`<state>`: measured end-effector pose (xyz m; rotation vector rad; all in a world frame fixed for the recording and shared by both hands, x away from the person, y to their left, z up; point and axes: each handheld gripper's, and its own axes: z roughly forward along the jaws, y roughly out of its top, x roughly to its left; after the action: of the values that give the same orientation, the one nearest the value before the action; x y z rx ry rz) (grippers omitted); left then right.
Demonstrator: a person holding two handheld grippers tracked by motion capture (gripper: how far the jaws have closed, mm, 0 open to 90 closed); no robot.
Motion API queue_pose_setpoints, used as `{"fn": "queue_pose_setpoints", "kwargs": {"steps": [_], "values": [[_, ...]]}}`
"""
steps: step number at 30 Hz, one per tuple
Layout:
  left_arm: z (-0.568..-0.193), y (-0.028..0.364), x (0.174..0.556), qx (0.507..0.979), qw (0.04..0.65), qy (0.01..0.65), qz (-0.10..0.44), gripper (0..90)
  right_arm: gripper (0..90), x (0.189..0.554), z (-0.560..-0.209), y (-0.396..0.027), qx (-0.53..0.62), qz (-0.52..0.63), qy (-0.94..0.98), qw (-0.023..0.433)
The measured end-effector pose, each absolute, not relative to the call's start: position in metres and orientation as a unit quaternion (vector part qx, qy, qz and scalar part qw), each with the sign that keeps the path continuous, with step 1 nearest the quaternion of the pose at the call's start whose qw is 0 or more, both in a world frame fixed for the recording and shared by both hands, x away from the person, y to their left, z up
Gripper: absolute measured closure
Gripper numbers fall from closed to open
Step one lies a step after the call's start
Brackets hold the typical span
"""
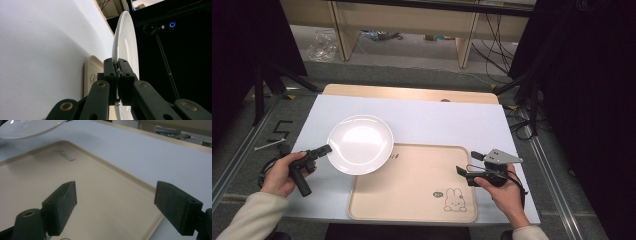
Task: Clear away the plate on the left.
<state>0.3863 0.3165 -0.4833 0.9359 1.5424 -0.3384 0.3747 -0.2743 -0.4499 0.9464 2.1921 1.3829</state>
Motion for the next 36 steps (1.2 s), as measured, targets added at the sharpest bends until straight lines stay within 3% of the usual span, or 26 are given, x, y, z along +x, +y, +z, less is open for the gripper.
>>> {"fn": "queue_pose_setpoints", "kwargs": {"steps": [36], "values": [[-0.485, 0.299, 0.388, 0.415, 0.609, 0.657, -0.159, 86.2, 19.0, 0.375, -0.450, -0.275, 0.337, 0.490, 0.781, 0.190]]}}
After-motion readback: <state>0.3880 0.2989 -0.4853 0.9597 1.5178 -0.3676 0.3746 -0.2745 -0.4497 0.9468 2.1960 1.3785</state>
